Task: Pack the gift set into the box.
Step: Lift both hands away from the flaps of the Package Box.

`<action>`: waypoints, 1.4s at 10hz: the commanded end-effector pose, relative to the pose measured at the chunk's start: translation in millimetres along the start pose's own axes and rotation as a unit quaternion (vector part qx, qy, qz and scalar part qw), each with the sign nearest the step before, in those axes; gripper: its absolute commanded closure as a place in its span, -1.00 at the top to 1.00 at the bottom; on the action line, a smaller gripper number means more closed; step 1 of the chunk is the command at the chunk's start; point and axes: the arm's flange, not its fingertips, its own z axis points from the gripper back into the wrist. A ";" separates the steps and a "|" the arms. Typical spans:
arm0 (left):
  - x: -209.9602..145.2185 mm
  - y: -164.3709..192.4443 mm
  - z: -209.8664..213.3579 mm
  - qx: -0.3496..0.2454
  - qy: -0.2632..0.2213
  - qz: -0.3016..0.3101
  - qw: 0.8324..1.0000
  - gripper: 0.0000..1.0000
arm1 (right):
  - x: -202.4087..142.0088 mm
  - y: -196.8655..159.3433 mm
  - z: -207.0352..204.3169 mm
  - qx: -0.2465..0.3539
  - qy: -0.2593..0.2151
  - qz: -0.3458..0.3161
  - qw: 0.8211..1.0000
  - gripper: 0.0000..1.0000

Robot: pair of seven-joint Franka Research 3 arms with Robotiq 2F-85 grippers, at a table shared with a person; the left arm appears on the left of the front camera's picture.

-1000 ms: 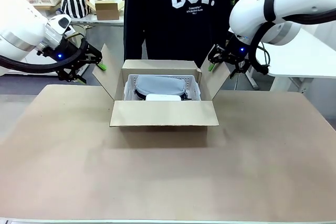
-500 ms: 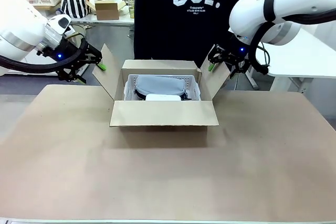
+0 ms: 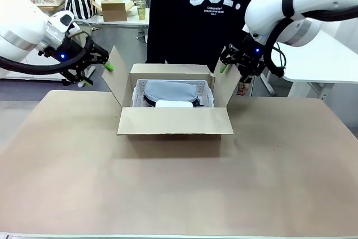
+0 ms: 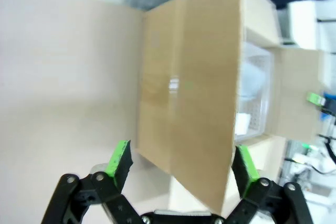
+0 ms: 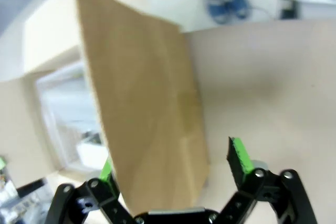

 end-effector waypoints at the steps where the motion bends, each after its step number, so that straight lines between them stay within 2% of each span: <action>1: -24.3 7.4 76.4 -0.143 0.010 -0.059 0.988 1.00 | -17.2 -27.4 95.4 0.162 -0.002 0.008 0.987 1.00; 2: -40.2 15.6 109.2 -0.206 0.007 -0.081 0.975 1.00 | -33.6 -45.1 149.6 0.249 -0.001 -0.016 0.968 1.00; 3: -58.7 28.9 136.6 -0.293 0.015 -0.080 0.953 1.00 | -55.2 -69.7 195.7 0.320 -0.007 -0.029 0.947 1.00; 5: -82.7 54.5 154.4 -0.386 -0.001 -0.086 0.919 1.00 | -82.5 -121.8 227.2 0.391 -0.020 -0.056 0.918 1.00; 6: -88.8 65.6 149.5 -0.395 -0.001 -0.078 0.915 1.00 | -91.5 -149.7 223.0 0.416 -0.028 -0.090 0.905 1.00; 7: -79.9 73.8 140.0 -0.399 0.022 -0.013 0.917 1.00 | -93.9 -174.2 205.0 0.416 -0.007 -0.119 0.902 1.00; 8: -65.8 76.3 127.3 -0.380 0.095 0.036 0.919 1.00 | -90.7 -187.2 183.2 0.399 0.027 -0.126 0.908 1.00; 9: -54.2 74.3 113.8 -0.354 0.158 0.059 0.920 1.00 | -88.3 -192.4 164.5 0.389 0.055 -0.127 0.911 1.00; 10: -46.1 69.4 99.4 -0.308 0.190 0.057 0.930 1.00 | -88.4 -193.1 153.0 0.382 0.065 -0.119 0.914 1.00; 11: -85.6 88.4 114.3 -0.389 0.084 0.031 0.917 1.00 | -86.5 -184.3 141.5 0.346 0.036 -0.116 0.930 1.00; 12: -85.6 88.4 114.3 -0.389 0.084 0.031 0.917 1.00 | -101.3 -205.1 148.8 0.395 0.052 -0.150 0.905 1.00; 14: -85.6 88.4 114.3 -0.389 0.084 0.031 0.917 1.00 | -101.3 -205.1 148.8 0.395 0.052 -0.150 0.905 1.00</action>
